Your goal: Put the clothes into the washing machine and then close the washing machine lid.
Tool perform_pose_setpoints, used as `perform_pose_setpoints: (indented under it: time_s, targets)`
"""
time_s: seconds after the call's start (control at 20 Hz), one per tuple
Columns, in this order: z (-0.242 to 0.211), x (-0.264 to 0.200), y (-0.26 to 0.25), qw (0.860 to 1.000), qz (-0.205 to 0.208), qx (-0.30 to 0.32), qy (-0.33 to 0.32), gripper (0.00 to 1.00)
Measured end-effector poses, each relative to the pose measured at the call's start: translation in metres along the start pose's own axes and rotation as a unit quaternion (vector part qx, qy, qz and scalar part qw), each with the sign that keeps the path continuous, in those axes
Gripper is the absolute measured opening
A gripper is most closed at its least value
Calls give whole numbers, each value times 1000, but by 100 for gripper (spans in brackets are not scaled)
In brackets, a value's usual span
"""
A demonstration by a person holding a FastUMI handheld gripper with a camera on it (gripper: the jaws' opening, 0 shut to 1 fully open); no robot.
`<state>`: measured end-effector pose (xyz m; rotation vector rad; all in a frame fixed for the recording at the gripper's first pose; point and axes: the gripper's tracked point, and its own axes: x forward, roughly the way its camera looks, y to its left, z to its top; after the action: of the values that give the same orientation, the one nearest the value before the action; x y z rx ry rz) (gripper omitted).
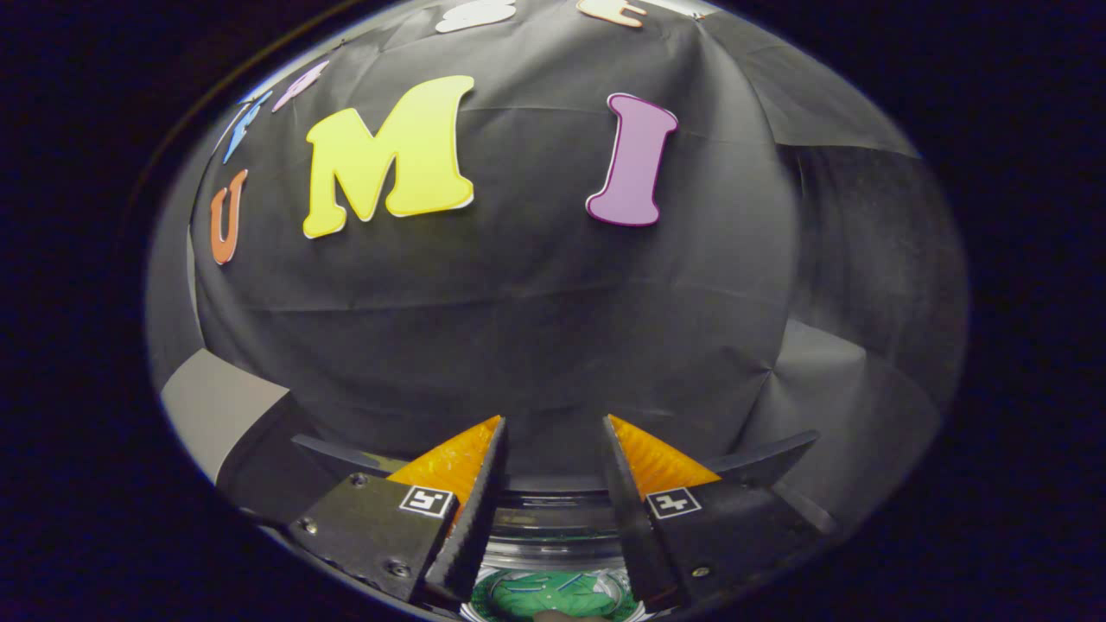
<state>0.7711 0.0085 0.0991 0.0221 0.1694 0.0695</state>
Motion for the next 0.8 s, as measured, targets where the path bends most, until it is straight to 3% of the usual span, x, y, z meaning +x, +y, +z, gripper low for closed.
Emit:
perform_pose_setpoints:
  time_s: [0.8]
  targets:
    - [-15,-37,0,997,11,0,-81,68]
